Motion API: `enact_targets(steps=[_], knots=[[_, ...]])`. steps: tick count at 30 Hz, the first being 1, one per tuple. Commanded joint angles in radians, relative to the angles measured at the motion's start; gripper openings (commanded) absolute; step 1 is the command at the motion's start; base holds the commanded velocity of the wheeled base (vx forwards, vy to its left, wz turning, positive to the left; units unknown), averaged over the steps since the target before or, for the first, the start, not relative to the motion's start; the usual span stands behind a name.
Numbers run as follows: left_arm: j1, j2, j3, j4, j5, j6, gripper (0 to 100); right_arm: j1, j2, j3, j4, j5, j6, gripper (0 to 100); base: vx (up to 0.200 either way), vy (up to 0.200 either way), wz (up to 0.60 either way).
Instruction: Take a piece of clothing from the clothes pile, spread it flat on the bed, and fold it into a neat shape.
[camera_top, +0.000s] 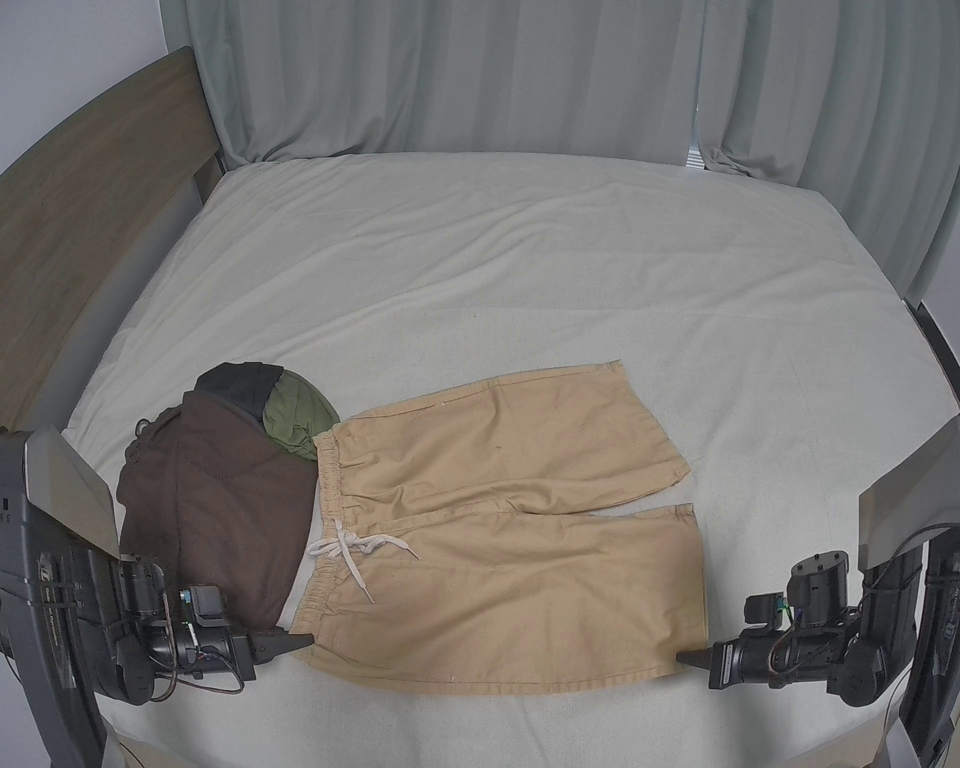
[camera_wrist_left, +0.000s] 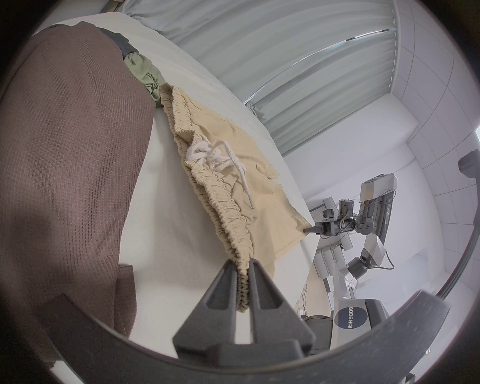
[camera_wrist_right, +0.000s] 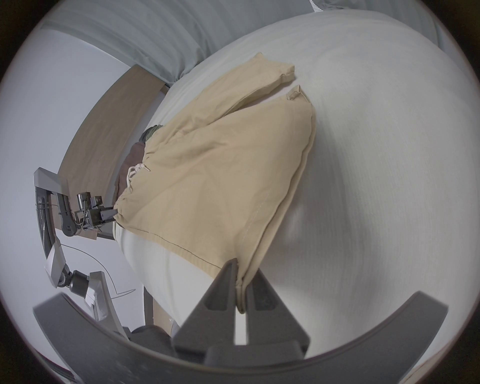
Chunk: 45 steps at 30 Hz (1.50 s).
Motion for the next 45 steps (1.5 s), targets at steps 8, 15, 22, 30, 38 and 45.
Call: enact_targets(steps=[8, 15, 22, 30, 38, 45], knots=[[0.003, -0.013, 0.054, 0.001, 0.003, 0.020, 0, 0.004, -0.118, 0.016, 0.168, -0.002, -0.012, 0, 0.000, 0.000, 0.00], [0.029, 0.004, 0.106, 0.003, 0.003, 0.090, 0, 0.016, -0.145, 0.016, 0.215, 0.001, -0.037, 0, 0.000, 0.000, 0.00], [0.028, 0.024, 0.092, -0.002, -0.006, 0.153, 0, 0.016, -0.182, 0.016, 0.162, 0.003, -0.025, 0, 0.000, 0.000, 0.00], [0.015, -0.014, 0.024, -0.003, -0.004, 0.103, 0, 0.013, -0.237, 0.016, 0.013, 0.001, 0.054, 0, 0.000, 0.000, 0.00], [-0.026, -0.125, -0.068, -0.003, -0.004, -0.088, 0, 0.008, -0.239, 0.002, -0.088, 0.003, 0.077, 0, 0.000, 0.000, 0.00], [-0.041, -0.146, -0.127, -0.003, -0.001, -0.155, 0, 0.008, -0.276, -0.036, -0.088, 0.001, 0.107, 0, 0.000, 0.000, 0.00]])
